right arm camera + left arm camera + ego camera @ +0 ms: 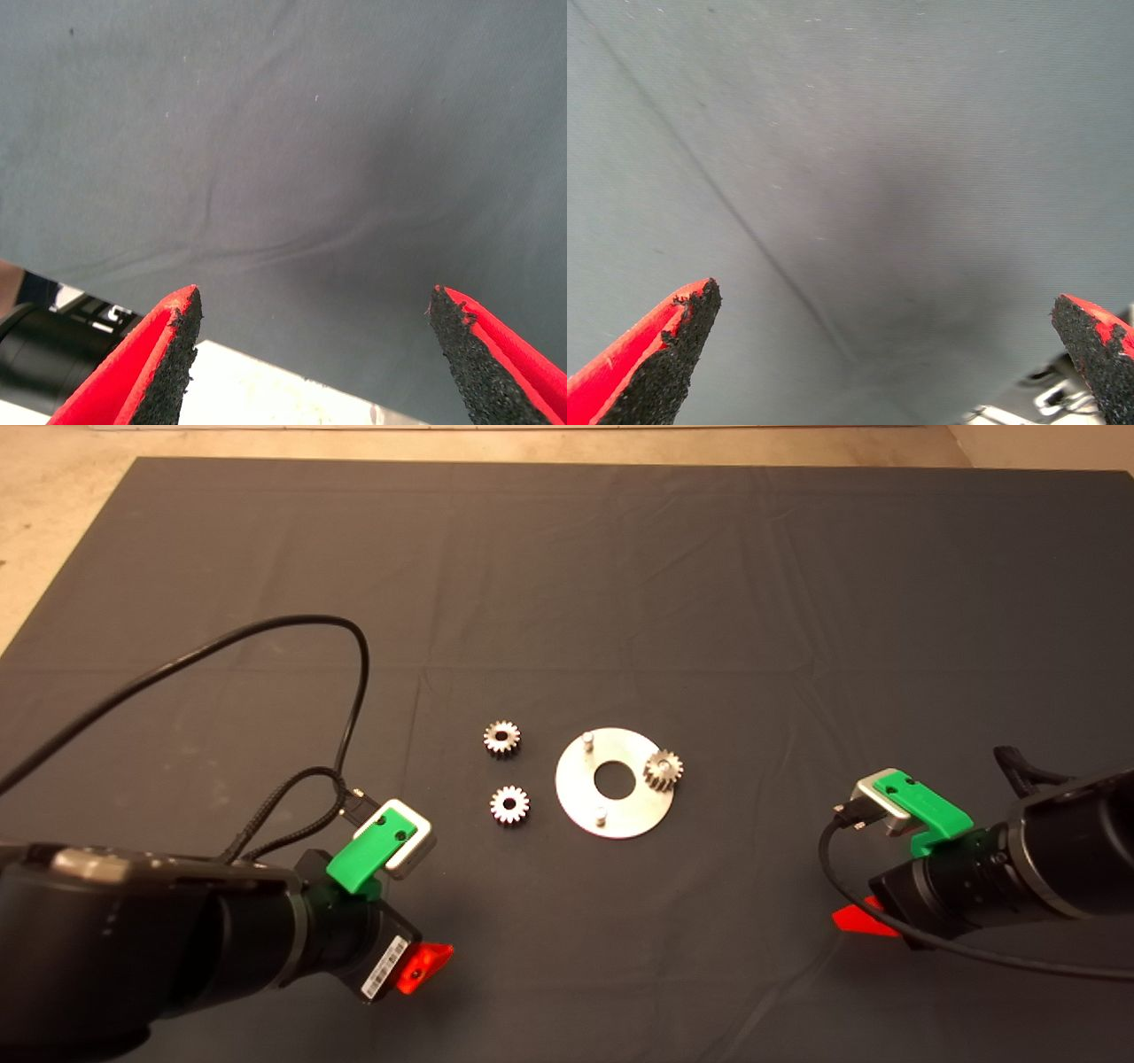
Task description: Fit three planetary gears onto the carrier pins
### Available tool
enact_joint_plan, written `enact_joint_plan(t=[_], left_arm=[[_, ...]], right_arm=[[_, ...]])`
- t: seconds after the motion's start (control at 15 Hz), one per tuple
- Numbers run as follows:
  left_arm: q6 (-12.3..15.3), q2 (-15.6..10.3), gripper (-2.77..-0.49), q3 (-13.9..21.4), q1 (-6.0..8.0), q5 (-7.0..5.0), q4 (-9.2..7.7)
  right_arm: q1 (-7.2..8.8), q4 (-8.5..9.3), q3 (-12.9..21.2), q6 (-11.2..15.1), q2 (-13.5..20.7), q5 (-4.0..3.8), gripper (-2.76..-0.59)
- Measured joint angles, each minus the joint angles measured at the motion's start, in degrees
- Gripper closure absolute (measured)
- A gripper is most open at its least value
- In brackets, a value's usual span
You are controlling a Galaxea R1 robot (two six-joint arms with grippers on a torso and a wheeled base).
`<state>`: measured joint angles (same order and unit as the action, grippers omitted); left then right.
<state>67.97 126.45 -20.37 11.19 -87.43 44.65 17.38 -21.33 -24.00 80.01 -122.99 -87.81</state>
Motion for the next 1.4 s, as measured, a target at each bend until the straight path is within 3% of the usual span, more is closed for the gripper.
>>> enact_joint_plan(t=[0.2, 0.47, 0.87, 1.4], left_arm=[[-4.11, 0.83, -2.75, -4.54, 0.68, -0.09, -0.37], [-7.33, 7.39, -2.75, -11.21, 0.79, 0.00, -0.59], [-8.78, 14.32, -2.75, -17.41, 0.79, 0.00, -2.43], [-11.17, 20.13, -2.75, -24.66, 1.71, 0.02, -2.96]], right_arm=[[-0.24, 0.00, 0.06, 0.06, 0.00, 0.00, -1.90], [-1.07, 0.00, 0.06, 0.28, -0.02, 0.07, -1.90], [-1.35, 0.00, 0.06, 0.30, 0.00, 0.10, -1.90], [-1.97, 0.00, 0.11, 0.26, 0.06, 0.05, -1.90]])
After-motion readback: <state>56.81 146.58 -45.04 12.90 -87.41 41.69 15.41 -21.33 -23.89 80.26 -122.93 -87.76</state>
